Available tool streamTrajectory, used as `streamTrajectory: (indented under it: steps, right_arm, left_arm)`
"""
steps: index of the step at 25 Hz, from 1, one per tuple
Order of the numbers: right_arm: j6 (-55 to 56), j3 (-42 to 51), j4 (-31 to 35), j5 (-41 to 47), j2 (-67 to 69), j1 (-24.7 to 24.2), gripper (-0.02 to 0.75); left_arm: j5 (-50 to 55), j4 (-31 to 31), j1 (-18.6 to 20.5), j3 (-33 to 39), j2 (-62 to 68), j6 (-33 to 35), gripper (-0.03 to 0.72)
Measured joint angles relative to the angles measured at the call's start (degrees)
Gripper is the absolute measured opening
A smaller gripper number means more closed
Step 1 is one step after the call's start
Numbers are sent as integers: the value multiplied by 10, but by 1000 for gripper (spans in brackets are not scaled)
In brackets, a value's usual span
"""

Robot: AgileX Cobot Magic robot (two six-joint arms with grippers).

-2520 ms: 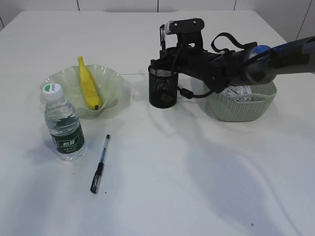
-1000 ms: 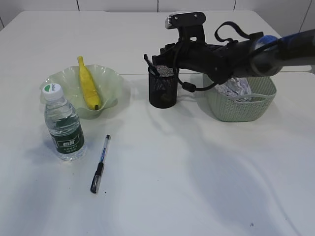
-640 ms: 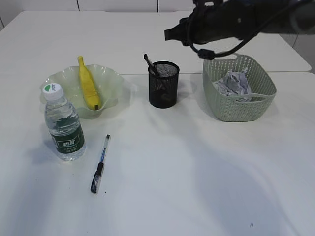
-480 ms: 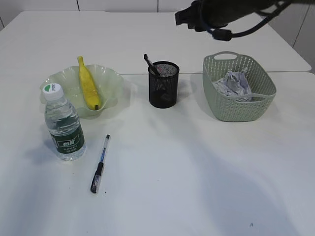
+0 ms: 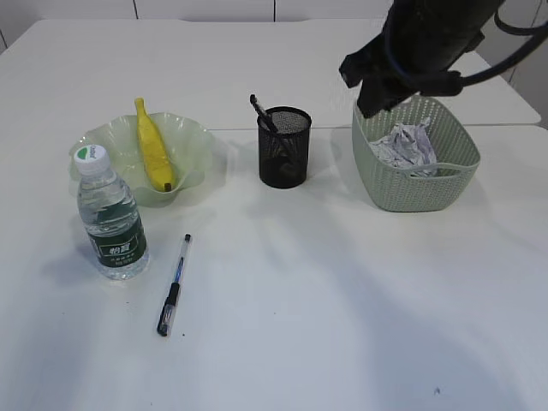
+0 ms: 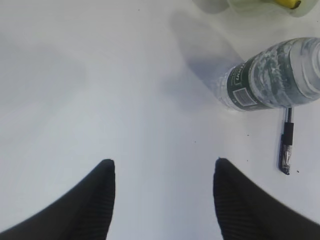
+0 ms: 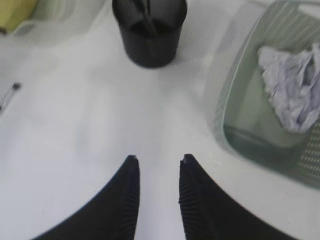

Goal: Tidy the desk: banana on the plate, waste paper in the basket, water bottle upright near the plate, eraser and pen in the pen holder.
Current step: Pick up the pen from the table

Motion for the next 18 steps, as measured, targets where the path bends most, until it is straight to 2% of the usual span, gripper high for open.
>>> streamTrajectory:
  steps: [4,13,18]
  right_arm:
    - [-13,37,11,30,-22,0,212]
    - [-14,197,31,7,-134,-30,230]
    - [-14,249,45,1,-180,-53,234]
  left_arm:
    - [6,0,0,0,0,0,433]
    - [36,-1,0,0,0,0,433]
    - [46,-5,0,0,-23,0,431]
